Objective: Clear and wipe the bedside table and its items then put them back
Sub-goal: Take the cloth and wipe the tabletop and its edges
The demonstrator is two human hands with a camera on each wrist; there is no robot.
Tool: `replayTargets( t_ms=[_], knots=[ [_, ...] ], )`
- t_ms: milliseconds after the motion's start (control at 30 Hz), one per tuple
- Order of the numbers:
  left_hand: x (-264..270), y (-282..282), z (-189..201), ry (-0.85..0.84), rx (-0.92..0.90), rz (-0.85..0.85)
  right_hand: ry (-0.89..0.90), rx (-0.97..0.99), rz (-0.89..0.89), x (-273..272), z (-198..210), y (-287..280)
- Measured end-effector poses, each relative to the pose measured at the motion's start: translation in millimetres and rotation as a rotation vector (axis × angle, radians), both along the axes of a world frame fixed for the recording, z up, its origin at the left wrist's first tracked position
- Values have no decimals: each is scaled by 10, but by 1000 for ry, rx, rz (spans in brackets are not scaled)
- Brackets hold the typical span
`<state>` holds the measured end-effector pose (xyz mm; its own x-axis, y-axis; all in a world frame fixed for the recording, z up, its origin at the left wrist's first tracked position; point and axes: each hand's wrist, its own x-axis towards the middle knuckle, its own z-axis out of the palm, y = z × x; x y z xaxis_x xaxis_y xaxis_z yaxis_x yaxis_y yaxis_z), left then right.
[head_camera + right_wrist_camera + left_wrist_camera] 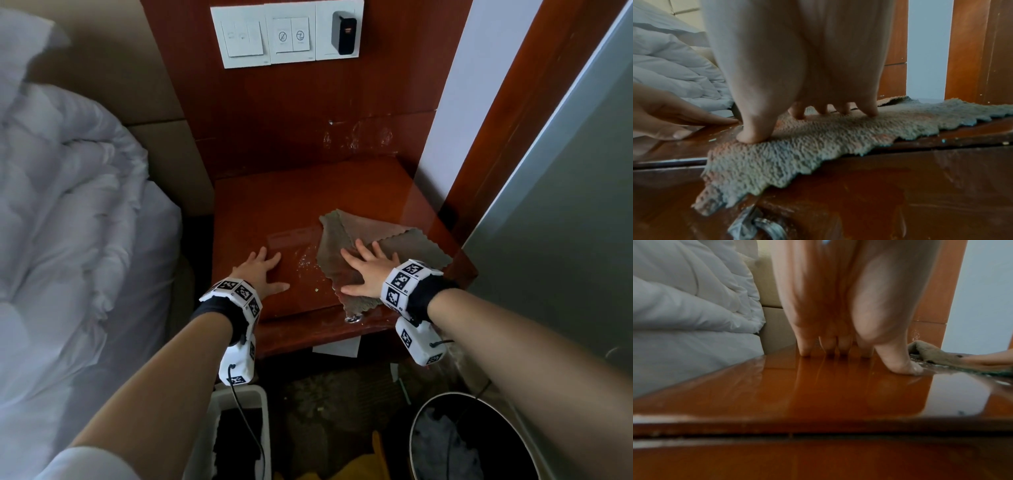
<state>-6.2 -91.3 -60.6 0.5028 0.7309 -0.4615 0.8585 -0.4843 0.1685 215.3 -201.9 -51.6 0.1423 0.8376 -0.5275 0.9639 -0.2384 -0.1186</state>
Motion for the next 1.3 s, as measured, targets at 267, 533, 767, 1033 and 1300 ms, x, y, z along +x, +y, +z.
replayTargets(
  t_ms=[267,533,767,1033,1300],
  knots=[
    [70,230,15,-14,-11,2,22,-33,48,74,31,160],
    [183,393,96,-11,1,7,11,-25,67,88,66,564],
    [253,501,112,-14,-11,22,8,-14,78,114,66,872],
    [309,642,121,-18,-23,23,-13,-1,84,137,49,1194],
    [333,705,104,-34,-32,33,-21,4,85,157,28,1369]
  ],
)
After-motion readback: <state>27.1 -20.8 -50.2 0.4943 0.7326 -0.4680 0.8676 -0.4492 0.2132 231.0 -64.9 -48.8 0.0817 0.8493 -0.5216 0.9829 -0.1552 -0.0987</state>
